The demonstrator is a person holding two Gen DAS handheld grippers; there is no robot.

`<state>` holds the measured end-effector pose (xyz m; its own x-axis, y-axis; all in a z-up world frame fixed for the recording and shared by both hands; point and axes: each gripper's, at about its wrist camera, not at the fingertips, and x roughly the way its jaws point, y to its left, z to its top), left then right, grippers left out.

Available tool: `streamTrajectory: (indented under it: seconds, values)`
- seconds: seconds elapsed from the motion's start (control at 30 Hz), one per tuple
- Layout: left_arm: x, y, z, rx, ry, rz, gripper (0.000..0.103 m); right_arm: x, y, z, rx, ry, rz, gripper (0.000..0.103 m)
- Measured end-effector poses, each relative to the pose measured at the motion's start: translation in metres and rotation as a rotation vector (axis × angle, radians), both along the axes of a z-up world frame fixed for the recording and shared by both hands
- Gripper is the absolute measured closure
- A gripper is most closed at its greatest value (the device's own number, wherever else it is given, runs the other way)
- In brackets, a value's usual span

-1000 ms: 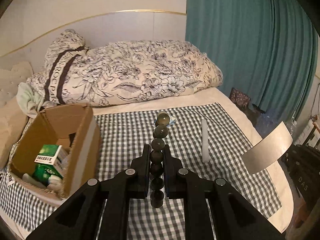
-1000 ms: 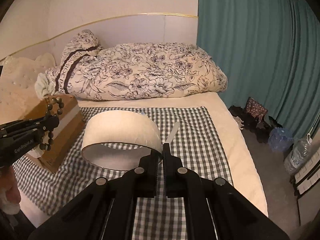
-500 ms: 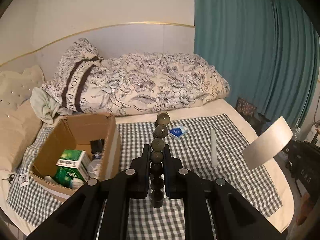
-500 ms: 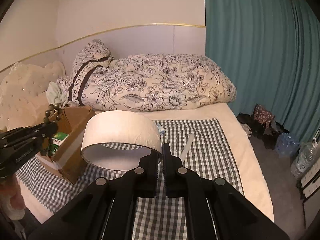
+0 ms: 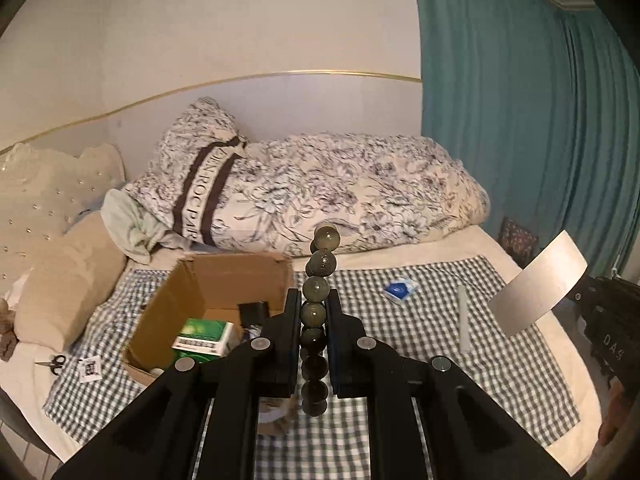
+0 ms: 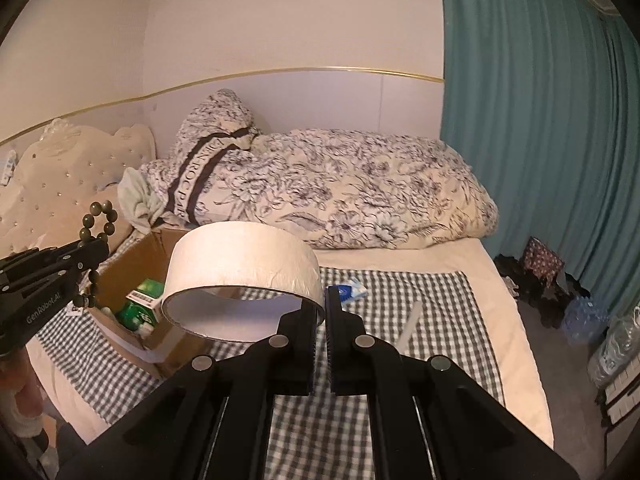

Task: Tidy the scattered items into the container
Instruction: 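Lift the bracelet and tape roll and carry both over the cardboard box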

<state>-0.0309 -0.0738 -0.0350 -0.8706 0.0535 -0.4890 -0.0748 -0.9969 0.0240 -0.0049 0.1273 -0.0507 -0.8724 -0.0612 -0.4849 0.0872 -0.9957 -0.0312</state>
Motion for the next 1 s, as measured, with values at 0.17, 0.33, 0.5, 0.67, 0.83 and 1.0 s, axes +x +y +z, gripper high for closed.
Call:
streamTrajectory:
  seconds: [0.17, 0.33, 0.5, 0.67, 0.83, 1.0]
  values:
    - [-0.006, -0.026, -0.001, -0.003, -0.003, 0.043, 0.093, -0.012, -0.021, 0.003, 0.0, 0.006, 0.033, 0.099]
    - [-0.016, -0.058, -0.002, 0.008, -0.009, 0.092, 0.093, -0.026, -0.05, 0.001, 0.017, 0.001, 0.086, 0.099]
    - [-0.028, -0.089, -0.008, 0.008, -0.024, 0.133, 0.093, -0.043, -0.079, -0.003, 0.02, -0.006, 0.13, 0.099]
    - [-0.039, -0.116, -0.014, 0.008, -0.041, 0.164, 0.093, -0.062, -0.104, -0.008, 0.016, -0.015, 0.156, 0.099]
    - [-0.049, -0.134, -0.022, 0.007, -0.058, 0.182, 0.093, -0.082, -0.126, -0.016, 0.017, -0.03, 0.167, 0.099]
    - [-0.065, -0.152, -0.034, 0.022, -0.083, 0.201, 0.092, -0.099, -0.146, -0.025, 0.027, -0.048, 0.195, 0.099]
